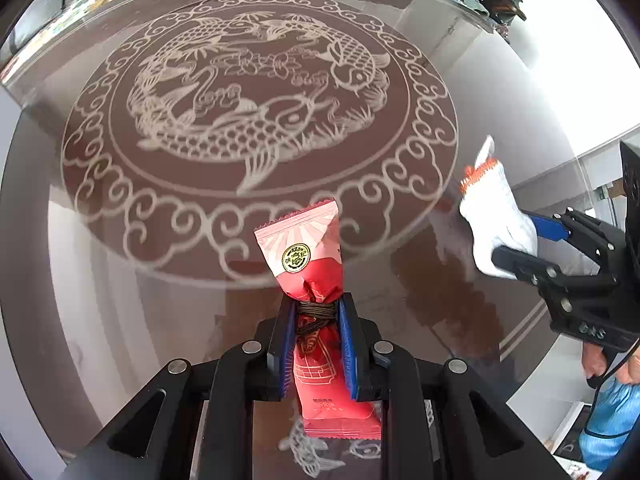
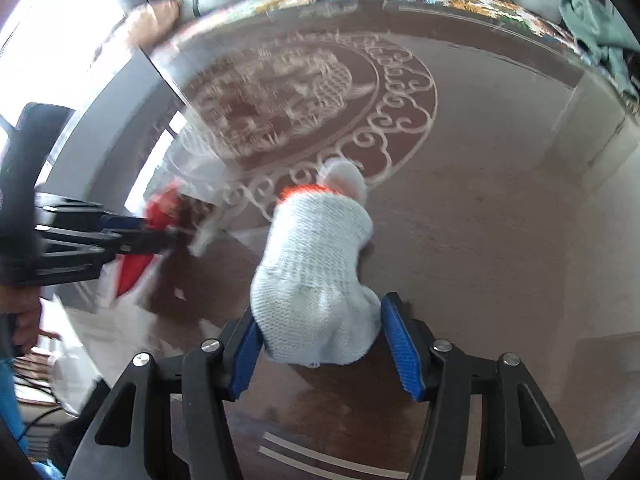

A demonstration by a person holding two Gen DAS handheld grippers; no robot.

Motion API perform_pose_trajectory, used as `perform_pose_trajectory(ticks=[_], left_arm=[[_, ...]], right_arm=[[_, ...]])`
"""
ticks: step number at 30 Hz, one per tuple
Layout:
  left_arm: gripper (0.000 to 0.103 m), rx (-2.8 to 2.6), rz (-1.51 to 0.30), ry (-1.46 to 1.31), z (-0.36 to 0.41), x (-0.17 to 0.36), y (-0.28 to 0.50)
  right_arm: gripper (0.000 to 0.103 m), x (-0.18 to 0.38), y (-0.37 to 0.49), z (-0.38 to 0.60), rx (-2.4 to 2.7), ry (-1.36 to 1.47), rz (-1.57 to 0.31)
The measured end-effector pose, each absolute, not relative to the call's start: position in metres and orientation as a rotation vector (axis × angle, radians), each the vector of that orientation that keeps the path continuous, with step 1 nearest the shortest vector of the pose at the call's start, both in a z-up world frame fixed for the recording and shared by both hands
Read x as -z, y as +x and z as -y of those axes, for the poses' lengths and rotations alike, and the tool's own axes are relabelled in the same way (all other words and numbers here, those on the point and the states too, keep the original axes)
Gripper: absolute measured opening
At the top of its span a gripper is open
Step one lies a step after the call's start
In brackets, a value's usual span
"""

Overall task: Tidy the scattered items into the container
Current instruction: 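Close the left tool on the red wrapped packet and lift it, then carry the red packet with the left tool and glove with the right tool to the tray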

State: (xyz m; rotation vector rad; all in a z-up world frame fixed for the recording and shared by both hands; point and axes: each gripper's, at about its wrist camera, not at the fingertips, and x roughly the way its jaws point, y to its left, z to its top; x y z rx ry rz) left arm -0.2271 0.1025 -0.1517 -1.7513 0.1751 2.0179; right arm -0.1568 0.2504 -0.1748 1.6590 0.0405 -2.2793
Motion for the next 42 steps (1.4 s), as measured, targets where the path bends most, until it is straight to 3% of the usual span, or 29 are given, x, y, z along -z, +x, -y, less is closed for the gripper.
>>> perform_pose_trajectory(ticks=[1,4,13,25,29,42], left_arm=[[0.020,-2.023,-0.168,-1.752,-0.103,0.151,-0.222],[0.020,-2.056,-0.135,-1.751,-0.102,0.152,-0.203],[0.020,-2.218,-0.062,-1.762,-0.091,0.154,-0.143],[0.020,-2.224,-0.031,-1.719,-0.086,0.177,-0.107],[0.020,-2.243,-0.001,-1.696,-0.031,0.147,-0.089],[0.020,-2.268,0.074,-1.680,-0.032,0.141,-0.084]], right_arm=[[0.030,0.174,-0.155,-0.250,2.278,1.656,-0.029],[0.027,0.167,-0.143,-0.243,2.315,1.629,-0.018],[0.027,0.159,-0.082,-0.217,2.383,1.585,0.118],[0.027,0.158,-0.049,-0.189,2.389,1.579,0.101],[0.027,0.154,-0.044,-0.186,2.394,1.573,0.103],[0.027,0.151,-0.041,-0.175,2.381,1.583,0.069]])
